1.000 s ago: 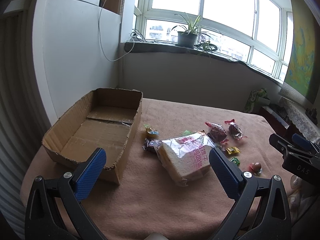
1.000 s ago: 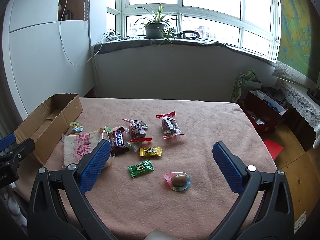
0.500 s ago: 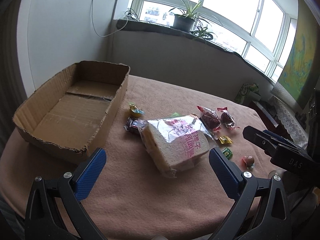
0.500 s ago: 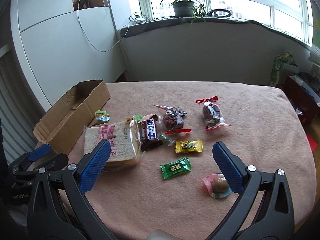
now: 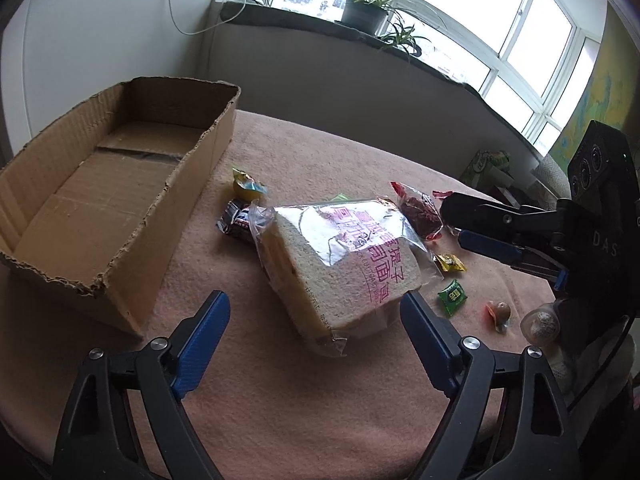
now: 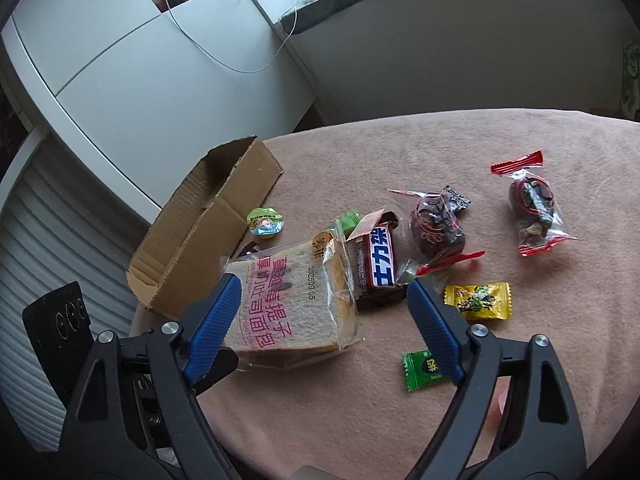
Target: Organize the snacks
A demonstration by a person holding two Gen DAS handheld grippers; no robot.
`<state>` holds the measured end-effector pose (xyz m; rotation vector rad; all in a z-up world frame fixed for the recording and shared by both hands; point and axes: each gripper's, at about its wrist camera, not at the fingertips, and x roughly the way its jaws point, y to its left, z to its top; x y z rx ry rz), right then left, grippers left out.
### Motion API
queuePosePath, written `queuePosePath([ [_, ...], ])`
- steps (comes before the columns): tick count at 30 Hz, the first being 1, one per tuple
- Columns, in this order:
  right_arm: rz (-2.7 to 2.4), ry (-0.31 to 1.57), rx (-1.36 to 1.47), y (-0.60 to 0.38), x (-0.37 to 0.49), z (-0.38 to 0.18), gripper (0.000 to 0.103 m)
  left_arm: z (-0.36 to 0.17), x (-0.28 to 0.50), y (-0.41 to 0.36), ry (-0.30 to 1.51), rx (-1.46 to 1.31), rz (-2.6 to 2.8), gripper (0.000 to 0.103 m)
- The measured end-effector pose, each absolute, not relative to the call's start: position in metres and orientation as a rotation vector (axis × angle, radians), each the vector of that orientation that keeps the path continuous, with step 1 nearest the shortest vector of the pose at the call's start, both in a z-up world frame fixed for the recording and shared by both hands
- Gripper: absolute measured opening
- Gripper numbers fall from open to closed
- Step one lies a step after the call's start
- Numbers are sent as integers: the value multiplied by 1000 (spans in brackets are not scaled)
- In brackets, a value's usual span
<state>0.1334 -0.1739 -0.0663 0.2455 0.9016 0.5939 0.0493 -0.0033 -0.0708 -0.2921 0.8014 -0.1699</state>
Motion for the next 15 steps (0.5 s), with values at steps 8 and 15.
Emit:
queuePosePath([
  [8, 632, 982, 237, -160, 150, -85, 76, -82, 62, -3, 837, -314, -196, 80],
  [15, 690, 1033, 260, -154, 153, -95, 64, -87, 66, -7, 845, -319, -238, 69],
])
